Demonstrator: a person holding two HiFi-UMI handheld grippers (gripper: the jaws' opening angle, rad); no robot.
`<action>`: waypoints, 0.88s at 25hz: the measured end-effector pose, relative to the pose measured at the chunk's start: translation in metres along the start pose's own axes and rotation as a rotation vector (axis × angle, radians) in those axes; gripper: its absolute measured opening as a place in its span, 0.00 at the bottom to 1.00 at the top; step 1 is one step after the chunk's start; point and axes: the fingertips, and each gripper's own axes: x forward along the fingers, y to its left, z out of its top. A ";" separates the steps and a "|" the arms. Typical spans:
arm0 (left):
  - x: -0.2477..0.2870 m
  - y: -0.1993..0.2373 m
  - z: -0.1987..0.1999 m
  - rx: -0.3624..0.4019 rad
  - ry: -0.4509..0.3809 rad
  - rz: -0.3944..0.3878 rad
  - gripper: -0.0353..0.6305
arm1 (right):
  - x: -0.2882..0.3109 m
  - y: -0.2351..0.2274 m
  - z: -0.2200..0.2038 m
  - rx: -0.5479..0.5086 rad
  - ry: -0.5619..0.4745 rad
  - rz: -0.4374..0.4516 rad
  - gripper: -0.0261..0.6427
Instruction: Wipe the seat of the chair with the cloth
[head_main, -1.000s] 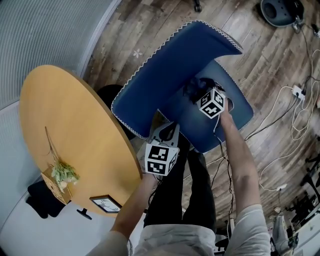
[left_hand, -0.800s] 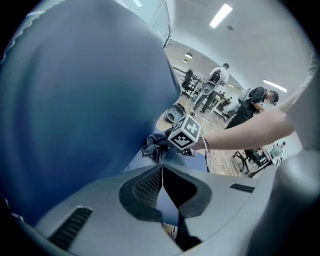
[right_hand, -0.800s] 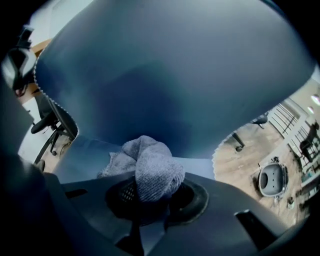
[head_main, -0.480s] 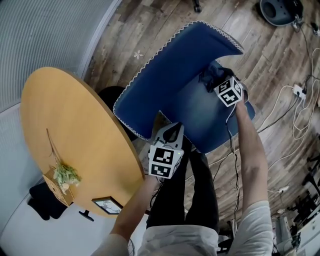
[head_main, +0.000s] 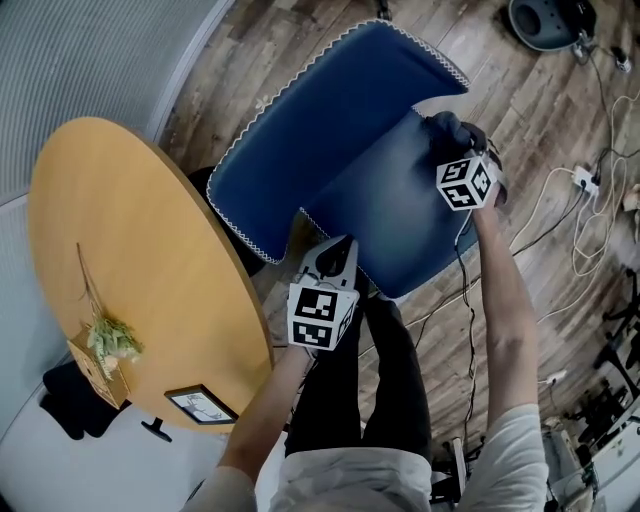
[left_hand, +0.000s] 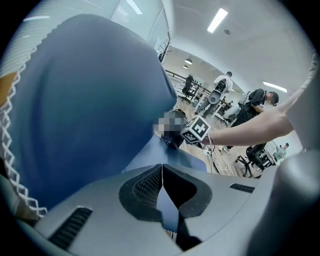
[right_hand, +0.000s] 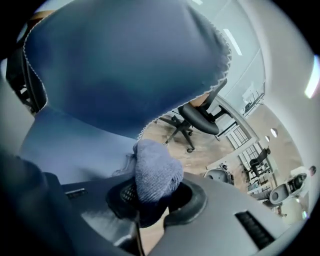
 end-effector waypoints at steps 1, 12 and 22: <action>-0.001 -0.004 -0.001 0.002 -0.004 0.000 0.09 | -0.003 0.007 -0.006 -0.020 0.011 -0.014 0.14; -0.022 -0.027 -0.053 -0.039 -0.024 0.051 0.09 | -0.024 0.144 -0.027 -0.040 0.021 0.248 0.14; -0.056 -0.042 -0.123 -0.161 -0.038 0.122 0.09 | -0.054 0.198 -0.024 0.143 -0.008 0.338 0.13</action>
